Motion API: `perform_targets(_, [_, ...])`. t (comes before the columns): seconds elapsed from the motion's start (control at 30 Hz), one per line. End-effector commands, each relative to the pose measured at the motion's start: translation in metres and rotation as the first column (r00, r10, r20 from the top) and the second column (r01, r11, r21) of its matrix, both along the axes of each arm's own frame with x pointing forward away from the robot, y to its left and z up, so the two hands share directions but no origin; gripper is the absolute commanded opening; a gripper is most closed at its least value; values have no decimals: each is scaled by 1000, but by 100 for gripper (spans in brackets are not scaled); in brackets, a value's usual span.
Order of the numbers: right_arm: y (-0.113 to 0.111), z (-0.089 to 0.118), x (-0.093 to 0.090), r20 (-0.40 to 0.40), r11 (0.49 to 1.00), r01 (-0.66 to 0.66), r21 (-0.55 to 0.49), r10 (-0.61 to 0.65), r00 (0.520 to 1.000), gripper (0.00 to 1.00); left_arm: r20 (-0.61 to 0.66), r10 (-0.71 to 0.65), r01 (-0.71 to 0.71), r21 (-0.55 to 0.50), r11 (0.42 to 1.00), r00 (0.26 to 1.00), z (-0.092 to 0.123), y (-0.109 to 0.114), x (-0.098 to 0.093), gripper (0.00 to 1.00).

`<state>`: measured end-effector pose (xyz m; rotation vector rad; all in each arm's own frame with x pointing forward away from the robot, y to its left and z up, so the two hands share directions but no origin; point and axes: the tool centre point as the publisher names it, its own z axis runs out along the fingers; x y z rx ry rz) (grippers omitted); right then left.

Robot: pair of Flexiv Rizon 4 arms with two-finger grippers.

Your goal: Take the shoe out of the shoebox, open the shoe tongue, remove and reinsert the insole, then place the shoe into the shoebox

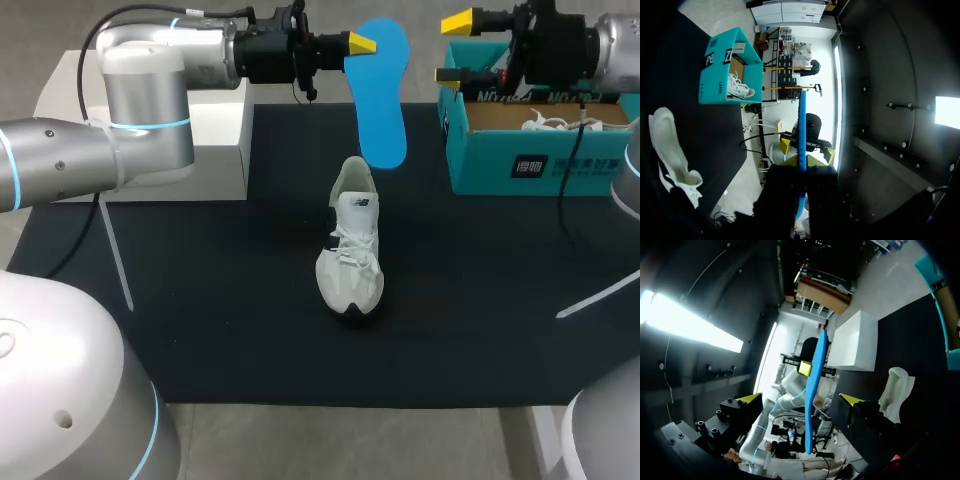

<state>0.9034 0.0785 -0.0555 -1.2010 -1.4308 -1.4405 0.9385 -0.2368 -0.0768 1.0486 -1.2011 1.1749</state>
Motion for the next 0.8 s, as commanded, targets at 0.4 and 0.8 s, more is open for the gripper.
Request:
perform_targets(0.4, [-12,-19,4,-63,996,-10,-90,4,998,100,1,-2,2,-1,1000,1000,-1,0,1,0])
perform_targets(0.8, [-12,-18,6,-56,997,-3,-75,-1,998,100,1,-2,2,-1,1000,1000,-1,0,1,0])
